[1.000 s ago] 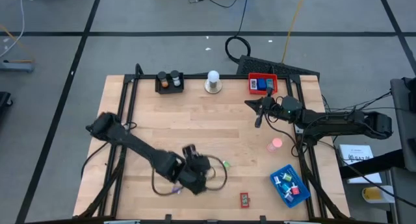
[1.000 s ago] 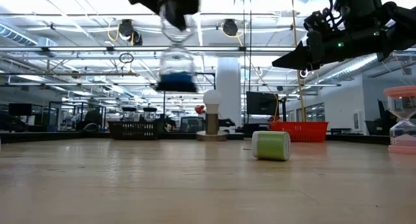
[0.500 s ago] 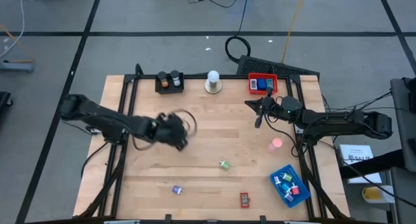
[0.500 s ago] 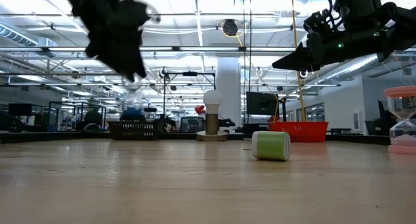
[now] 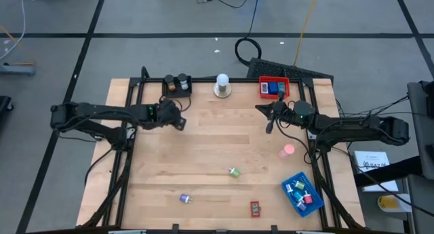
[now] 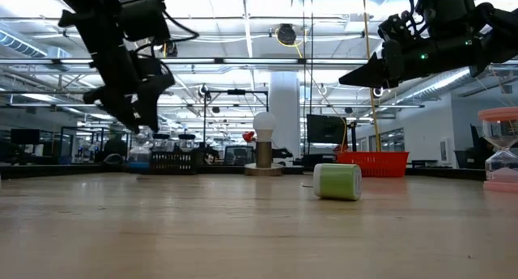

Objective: Pick & Place Office items
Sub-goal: Put the blue hourglass into the black bin

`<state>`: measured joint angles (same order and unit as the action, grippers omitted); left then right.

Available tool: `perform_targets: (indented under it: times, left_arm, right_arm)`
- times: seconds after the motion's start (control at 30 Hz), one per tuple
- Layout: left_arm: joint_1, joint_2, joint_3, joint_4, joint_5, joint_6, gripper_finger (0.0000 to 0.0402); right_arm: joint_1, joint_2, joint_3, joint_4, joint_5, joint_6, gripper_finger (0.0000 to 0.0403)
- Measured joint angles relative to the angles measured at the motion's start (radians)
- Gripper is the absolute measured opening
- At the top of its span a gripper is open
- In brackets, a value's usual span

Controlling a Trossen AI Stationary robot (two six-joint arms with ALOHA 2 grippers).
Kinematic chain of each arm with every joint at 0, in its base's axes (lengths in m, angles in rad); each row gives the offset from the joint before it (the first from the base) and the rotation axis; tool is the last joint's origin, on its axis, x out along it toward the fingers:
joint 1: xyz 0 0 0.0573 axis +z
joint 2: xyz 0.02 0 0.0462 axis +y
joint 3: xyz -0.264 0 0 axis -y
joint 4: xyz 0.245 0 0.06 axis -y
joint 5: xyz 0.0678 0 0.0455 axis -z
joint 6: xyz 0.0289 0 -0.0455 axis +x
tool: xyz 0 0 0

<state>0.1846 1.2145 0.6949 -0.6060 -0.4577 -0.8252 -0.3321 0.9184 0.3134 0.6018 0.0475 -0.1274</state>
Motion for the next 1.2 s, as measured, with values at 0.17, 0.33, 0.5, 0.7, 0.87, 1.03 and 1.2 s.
perform_targets:
  times: [0.17, 0.33, 0.5, 0.7, 0.87, 1.03, 1.2]
  left_arm:
    - [0.075, -0.002, 0.002, 0.089, 0.045, 0.071, 0.0214]
    - [0.133, 0.026, 0.002, 0.085, 0.068, 0.077, 0.0214]
    - [0.146, 0.046, 0.002, 0.104, 0.068, 0.082, 0.0214]
    - [0.145, 0.043, 0.002, 0.111, 0.068, 0.063, 0.0261]
    - [0.157, 0.043, 0.009, 0.101, 0.147, 0.072, 0.0284]
    - [0.207, 0.043, 0.082, -0.022, 0.228, 0.103, 0.0312]
    - [0.257, 0.043, 0.201, -0.171, 0.275, 0.163, 0.0346]
  right_arm:
    - [0.000, 0.000, 0.000, 0.000, 0.000, -0.016, 0.0000]
    - [0.000, 0.000, 0.000, 0.000, 0.000, -0.020, 0.0000]
    - [0.000, 0.000, 0.000, 0.000, 0.000, -0.027, 0.0000]
    - [0.000, 0.000, 0.000, 0.000, 0.000, -0.035, 0.0000]
    - [0.000, 0.000, 0.000, 0.000, 0.000, -0.035, 0.0000]
    - [0.000, 0.000, 0.000, 0.007, 0.000, -0.035, 0.0000]
    - [0.000, 0.000, 0.000, 0.012, 0.000, -0.035, 0.0000]
